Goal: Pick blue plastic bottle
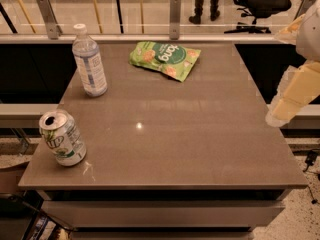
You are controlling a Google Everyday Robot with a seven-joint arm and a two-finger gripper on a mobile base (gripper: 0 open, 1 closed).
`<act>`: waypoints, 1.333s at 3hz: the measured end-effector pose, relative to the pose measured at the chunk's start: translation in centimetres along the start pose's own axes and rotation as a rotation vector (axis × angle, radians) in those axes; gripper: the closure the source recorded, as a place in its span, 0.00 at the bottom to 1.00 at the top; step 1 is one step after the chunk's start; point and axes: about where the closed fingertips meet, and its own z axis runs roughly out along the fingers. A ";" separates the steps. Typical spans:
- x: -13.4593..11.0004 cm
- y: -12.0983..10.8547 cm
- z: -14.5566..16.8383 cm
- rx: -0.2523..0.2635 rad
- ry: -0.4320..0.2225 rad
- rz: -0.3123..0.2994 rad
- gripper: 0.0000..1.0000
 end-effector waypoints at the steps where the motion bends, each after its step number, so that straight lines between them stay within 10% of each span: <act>1: -1.7 -2.0 0.7 0.061 -0.146 0.085 0.00; 4: -8.6 -5.6 4.2 0.084 -0.584 0.201 0.00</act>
Offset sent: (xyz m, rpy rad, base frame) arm 0.0900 0.0412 0.0108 0.5116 -0.2395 -0.0475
